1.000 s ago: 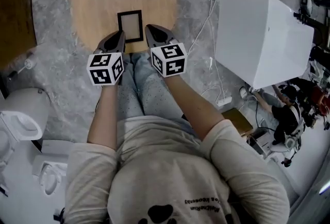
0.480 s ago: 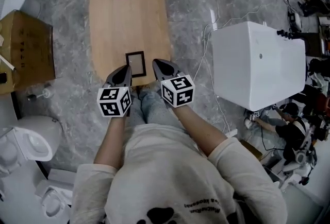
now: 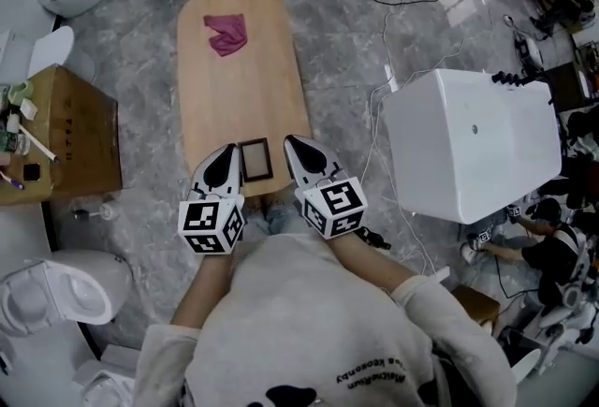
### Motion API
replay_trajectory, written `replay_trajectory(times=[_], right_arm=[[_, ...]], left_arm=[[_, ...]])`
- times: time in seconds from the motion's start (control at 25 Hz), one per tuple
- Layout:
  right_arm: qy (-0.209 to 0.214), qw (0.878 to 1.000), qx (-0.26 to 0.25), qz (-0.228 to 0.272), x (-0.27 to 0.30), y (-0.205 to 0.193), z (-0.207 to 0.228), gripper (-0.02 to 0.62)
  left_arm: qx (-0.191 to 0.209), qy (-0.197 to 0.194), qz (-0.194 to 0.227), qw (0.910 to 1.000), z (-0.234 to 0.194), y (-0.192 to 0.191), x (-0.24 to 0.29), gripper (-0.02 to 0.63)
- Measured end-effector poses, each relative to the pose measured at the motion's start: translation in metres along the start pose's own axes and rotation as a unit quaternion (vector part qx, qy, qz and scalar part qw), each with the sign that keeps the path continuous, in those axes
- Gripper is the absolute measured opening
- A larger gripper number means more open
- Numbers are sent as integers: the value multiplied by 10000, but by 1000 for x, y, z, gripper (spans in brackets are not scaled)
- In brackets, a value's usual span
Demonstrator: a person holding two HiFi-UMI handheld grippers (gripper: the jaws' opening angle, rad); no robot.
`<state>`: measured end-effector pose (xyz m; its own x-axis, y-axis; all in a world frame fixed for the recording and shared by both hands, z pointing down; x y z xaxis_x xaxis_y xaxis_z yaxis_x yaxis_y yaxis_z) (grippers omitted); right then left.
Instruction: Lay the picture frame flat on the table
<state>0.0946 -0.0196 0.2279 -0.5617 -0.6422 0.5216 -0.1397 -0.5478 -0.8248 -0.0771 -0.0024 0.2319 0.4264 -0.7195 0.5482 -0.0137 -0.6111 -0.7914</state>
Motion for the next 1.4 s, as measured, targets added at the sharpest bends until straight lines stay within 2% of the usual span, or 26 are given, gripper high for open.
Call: replay_trajectory(times=[0.24, 0.52, 0.72, 0.84, 1.04, 1.4], right_arm=[[-89, 9974, -237, 671, -31, 36, -5, 11], [-185, 9896, -859, 1142, -54, 59, -18, 11], [-125, 9884, -946, 1183, -57, 59, -22, 11], [31, 9897, -823, 1168, -54, 55, -21, 9], [33, 9914, -786, 1048, -53, 49, -18, 9], [89, 9897, -839, 1155, -57, 50, -5, 10]], left_arm=[[647, 174, 606, 9959, 27, 36, -26, 8], [878, 285, 1103, 9896, 46, 58, -50, 8], [946, 243, 1107, 9890, 50, 56, -50, 8], [902, 210, 1066, 9900, 50, 53, -48, 8], [966, 133, 1055, 9896, 53, 54, -45, 8], [1043, 256, 1101, 9881, 61, 50, -42, 8]])
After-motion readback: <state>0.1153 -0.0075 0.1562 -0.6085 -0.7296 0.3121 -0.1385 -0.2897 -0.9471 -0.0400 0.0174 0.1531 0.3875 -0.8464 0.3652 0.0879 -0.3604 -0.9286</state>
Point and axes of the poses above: the fingertips, and each gripper's own axes: x forward along the fingers, z to its right, y out of its top, the point moved 7 cm from there along -x, backward along the fingers, and after that the axes turned 13 degrees about -z, right-handed, at the moved point
